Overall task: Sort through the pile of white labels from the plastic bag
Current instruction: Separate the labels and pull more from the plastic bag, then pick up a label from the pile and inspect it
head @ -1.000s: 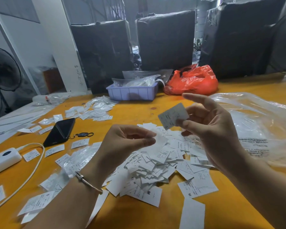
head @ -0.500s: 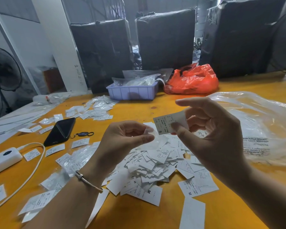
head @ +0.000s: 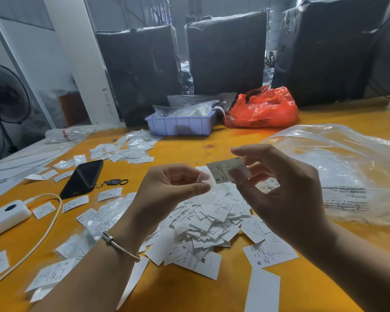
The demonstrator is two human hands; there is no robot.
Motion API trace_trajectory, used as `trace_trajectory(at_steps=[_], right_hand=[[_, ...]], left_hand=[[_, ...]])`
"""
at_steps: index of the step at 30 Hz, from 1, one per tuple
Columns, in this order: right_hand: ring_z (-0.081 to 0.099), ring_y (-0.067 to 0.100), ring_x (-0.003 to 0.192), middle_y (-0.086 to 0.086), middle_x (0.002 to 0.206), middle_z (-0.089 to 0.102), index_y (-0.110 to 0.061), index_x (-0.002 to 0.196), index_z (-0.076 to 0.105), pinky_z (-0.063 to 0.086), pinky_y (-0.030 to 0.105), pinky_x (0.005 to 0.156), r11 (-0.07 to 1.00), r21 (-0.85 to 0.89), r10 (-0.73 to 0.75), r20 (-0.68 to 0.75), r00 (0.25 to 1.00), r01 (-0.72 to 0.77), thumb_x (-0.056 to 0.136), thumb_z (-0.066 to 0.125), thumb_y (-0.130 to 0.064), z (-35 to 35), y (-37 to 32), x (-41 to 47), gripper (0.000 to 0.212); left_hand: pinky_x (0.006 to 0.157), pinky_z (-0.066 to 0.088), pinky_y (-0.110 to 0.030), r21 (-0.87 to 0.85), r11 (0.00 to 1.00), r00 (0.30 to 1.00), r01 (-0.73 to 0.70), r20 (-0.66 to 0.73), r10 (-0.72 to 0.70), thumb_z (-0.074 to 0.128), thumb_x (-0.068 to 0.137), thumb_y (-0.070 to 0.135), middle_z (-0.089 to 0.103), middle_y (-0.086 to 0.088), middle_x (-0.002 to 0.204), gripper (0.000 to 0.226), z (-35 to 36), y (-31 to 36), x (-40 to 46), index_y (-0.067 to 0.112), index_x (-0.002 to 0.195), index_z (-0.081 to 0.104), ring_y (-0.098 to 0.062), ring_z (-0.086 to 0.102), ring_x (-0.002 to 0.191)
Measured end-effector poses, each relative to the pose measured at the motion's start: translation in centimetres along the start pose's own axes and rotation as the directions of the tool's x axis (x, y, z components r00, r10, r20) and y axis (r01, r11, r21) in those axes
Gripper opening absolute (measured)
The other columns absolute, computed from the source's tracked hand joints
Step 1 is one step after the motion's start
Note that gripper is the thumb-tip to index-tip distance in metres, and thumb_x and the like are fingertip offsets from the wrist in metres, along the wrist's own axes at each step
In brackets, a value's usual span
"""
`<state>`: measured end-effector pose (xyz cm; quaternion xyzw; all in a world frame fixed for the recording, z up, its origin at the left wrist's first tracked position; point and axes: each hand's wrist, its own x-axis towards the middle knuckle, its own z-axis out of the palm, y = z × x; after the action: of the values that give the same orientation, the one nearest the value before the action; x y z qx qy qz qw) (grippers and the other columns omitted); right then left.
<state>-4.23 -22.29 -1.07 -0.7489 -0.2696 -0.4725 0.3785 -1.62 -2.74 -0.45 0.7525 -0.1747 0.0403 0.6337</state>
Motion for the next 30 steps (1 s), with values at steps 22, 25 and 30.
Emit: trace_trajectory(at_steps=[22,25,30], right_hand=[[0.063,0.010,0.064,-0.006,0.079,0.072,-0.016,0.097,0.074,0.048,0.017,0.055,0.984,-0.014,0.177,0.169,0.970,-0.178,0.081,0.075,-0.012,0.2,1.7,0.3,0.016],[0.062,0.013,0.061,-0.008,0.080,0.072,-0.017,0.093,0.077,0.048,0.018,0.054,0.984,-0.014,0.179,0.198,0.964,-0.180,0.081,0.074,-0.008,0.4,1.6,0.3,0.015],[0.065,0.011,0.073,-0.008,0.084,0.069,-0.014,0.089,0.077,0.051,0.027,0.058,0.974,0.102,0.157,0.346,0.925,-0.203,0.087,0.067,-0.022,0.7,1.7,0.1,0.013]], left_hand=[[0.062,0.052,-0.016,0.090,0.994,0.991,0.062,0.111,-0.072,0.077,0.069,0.032,0.077,-0.007,0.083,0.024,0.1,-0.4,0.2,0.014,0.084,0.079,-0.011,0.068,0.069],[0.062,0.052,-0.018,0.077,0.993,0.988,0.085,0.122,-0.094,0.076,0.071,0.030,0.077,-0.007,0.084,0.025,0.2,-0.5,0.2,0.011,0.087,0.078,-0.012,0.069,0.070],[0.065,0.054,-0.016,0.022,0.995,0.986,0.096,0.133,-0.098,0.077,0.069,0.026,0.077,-0.005,0.084,0.022,0.4,-0.6,0.3,0.012,0.086,0.078,-0.010,0.071,0.076]])
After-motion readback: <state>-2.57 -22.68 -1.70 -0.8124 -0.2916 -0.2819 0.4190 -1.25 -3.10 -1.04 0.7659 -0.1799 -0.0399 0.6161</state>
